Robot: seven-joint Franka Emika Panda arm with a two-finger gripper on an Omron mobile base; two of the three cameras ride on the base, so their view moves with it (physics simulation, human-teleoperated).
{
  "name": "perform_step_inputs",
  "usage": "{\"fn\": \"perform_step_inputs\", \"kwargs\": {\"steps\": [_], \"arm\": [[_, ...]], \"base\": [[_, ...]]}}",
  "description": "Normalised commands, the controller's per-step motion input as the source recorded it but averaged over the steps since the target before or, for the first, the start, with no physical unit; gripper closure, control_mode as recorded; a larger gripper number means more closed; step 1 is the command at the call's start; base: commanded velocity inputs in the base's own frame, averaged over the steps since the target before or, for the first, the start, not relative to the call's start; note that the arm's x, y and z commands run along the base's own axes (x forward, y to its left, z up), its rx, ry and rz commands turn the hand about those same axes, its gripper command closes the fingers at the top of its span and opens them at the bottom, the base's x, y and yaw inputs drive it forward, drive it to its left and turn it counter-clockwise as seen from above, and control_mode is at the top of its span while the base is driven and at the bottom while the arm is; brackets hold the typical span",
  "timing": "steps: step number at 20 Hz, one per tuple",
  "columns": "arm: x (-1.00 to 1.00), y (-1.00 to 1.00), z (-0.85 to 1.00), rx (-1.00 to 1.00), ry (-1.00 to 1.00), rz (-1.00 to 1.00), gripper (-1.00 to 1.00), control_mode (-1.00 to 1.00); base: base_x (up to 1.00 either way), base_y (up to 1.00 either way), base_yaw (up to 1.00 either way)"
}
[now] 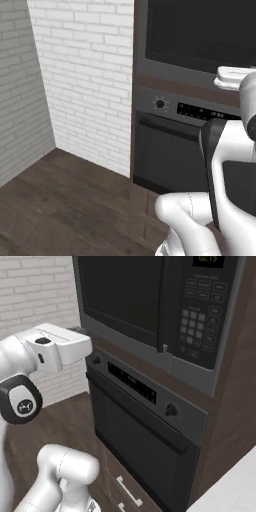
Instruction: Pick the carrot from the sink and place it in the bowl. Then pick the bowl and place it in the microwave. Then close the microwave door and press the start button.
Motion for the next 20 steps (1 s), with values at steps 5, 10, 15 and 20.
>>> {"fn": "perform_step_inputs", "kwargs": {"steps": [5, 10, 15, 20], "arm": [[-0.22, -0.25, 0.00, -0.09, 0.09, 0.00, 1.00, -1.00], [0.00, -0.41, 0.00, -0.01, 0.00, 0.00, 1.00, -1.00], [0.00, -0.42, 0.00, 0.00, 0.01, 0.00, 1.00, -1.00], [-0.39, -0.24, 0.00, 0.00, 0.01, -0.02, 1.00, -1.00]], "base": [[0.00, 0.00, 0.00], [0.00, 0.00, 0.00], [0.00, 0.00, 0.00], [0.00, 0.00, 0.00]]}}
